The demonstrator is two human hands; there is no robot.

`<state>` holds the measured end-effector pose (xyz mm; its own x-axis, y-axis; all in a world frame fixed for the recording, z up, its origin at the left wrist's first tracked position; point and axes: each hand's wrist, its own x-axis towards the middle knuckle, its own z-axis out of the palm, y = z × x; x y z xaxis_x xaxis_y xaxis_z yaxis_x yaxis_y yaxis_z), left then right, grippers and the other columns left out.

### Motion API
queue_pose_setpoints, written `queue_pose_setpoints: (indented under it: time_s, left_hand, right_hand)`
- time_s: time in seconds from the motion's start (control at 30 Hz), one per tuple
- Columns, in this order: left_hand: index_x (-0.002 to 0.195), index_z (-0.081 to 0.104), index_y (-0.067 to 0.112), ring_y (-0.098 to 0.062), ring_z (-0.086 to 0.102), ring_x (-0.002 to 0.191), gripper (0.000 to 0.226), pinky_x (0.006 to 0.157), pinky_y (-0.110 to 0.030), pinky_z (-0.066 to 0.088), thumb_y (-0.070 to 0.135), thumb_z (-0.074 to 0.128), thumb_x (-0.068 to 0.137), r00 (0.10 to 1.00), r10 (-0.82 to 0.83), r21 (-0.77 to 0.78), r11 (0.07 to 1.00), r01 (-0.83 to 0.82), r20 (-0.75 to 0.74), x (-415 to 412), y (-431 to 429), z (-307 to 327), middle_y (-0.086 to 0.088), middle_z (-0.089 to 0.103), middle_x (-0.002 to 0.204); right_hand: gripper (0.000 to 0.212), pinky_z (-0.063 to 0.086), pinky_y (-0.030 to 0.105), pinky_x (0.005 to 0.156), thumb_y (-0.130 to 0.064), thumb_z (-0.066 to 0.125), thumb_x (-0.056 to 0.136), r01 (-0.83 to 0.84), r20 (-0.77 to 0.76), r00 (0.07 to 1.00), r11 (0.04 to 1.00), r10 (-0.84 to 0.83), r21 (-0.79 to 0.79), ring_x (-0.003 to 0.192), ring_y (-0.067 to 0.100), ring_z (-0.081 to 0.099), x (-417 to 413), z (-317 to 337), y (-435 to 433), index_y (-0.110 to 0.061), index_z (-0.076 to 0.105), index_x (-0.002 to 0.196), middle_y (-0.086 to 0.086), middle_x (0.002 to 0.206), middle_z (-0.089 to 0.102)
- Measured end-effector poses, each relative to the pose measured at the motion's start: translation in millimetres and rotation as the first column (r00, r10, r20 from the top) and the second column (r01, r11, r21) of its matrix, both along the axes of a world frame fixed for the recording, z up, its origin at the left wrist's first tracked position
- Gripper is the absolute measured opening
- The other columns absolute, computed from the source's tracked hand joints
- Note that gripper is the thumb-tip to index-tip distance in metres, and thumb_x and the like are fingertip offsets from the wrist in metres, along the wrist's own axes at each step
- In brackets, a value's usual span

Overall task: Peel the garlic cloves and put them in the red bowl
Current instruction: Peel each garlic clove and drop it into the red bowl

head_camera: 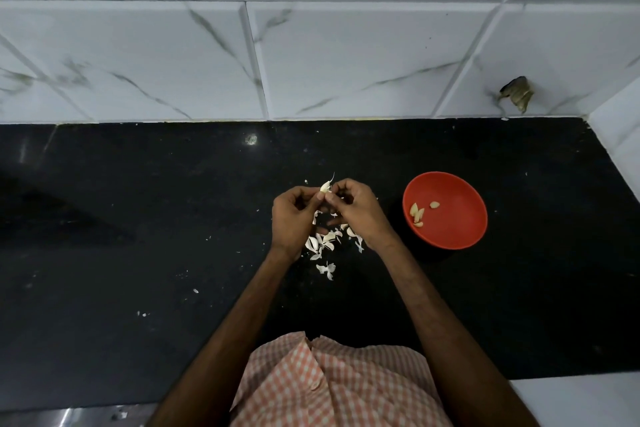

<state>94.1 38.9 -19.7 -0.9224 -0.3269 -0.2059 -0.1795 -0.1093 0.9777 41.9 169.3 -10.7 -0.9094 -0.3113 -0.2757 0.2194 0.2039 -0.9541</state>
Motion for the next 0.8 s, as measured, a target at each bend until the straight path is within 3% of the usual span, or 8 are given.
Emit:
queue_pose_setpoints:
  time_s: [0.13,0.27,0.33,0.43,0.53,0.63,0.8]
  left_hand:
    - [0.106,0.068,-0.005,-0.021,0.073,0.076,0.013,0.047,-0.031,0.057,0.004,0.062,0.098,1.0,0.008,0.014,1.0,-0.008,-0.014,0,1,-2,-0.023,0.071,0.093]
    - [0.106,0.068,-0.004,-0.019,0.074,0.08,0.012,0.049,-0.034,0.059,0.003,0.062,0.098,0.999,-0.004,-0.005,1.0,0.003,-0.046,0,1,0,-0.014,0.074,0.091]
    - [0.104,0.069,-0.002,-0.02,0.074,0.082,0.011,0.049,-0.034,0.06,0.004,0.063,0.097,0.998,0.0,-0.025,1.0,-0.002,-0.056,0,2,-1,-0.012,0.074,0.091]
    - [0.102,0.069,0.0,-0.023,0.074,0.083,0.009,0.049,-0.035,0.06,0.005,0.064,0.097,0.997,-0.003,-0.1,0.995,-0.005,-0.076,-1,3,0,-0.013,0.073,0.092]
    - [0.102,0.069,0.002,-0.022,0.074,0.084,0.008,0.052,-0.033,0.06,0.006,0.065,0.097,0.994,-0.005,-0.151,0.988,-0.011,-0.105,-2,1,3,-0.011,0.073,0.092]
    - [0.103,0.068,0.003,-0.021,0.074,0.087,0.008,0.054,-0.03,0.059,0.007,0.066,0.097,0.994,0.009,-0.086,0.996,-0.018,-0.11,-1,-1,1,-0.014,0.072,0.094]
    - [0.108,0.067,-0.003,-0.025,0.074,0.085,0.014,0.054,-0.035,0.06,0.006,0.063,0.098,0.997,0.052,0.045,0.998,-0.05,-0.062,0,-1,-3,-0.022,0.072,0.094]
  right_hand:
    - [0.007,0.06,0.032,0.058,-0.013,0.066,0.097,0.002,-0.034,0.999,0.998,0.0,0.057,0.087,0.021,0.075,-1,-5,-2,-0.01,0.062,0.103,0.011,0.102,0.07]
    - [0.002,0.051,0.022,0.053,-0.012,0.063,0.099,0.0,-0.084,0.996,0.994,0.01,0.109,0.071,0.002,0.067,-2,-7,-5,-0.01,0.063,0.1,0.001,0.089,0.069]
    - [0.004,0.051,0.02,0.063,-0.009,0.059,0.1,-0.006,-0.095,0.995,0.992,0.018,0.129,0.074,0.001,0.066,-3,-10,-6,-0.009,0.063,0.099,0.002,0.091,0.068]
    - [0.009,0.057,0.032,0.077,-0.009,0.056,0.101,-0.004,-0.091,0.996,0.987,0.018,0.159,0.088,0.014,0.068,-3,-13,-6,-0.009,0.064,0.104,0.007,0.099,0.069]
    - [0.011,0.052,0.025,0.078,-0.011,0.055,0.102,-0.011,-0.084,0.996,0.992,0.021,0.127,0.09,0.01,0.067,-3,-10,-7,-0.009,0.065,0.107,0.003,0.1,0.069]
    - [0.014,0.052,0.029,0.085,-0.018,0.054,0.104,-0.05,-0.065,0.996,0.992,0.058,0.112,0.096,0.01,0.067,-4,-8,-7,-0.011,0.065,0.109,0.003,0.104,0.07]
    - [0.009,0.044,0.016,0.066,-0.026,0.058,0.102,-0.034,-0.028,0.999,0.998,0.035,0.048,0.07,-0.007,0.061,-2,-4,-6,-0.018,0.062,0.101,-0.001,0.09,0.069]
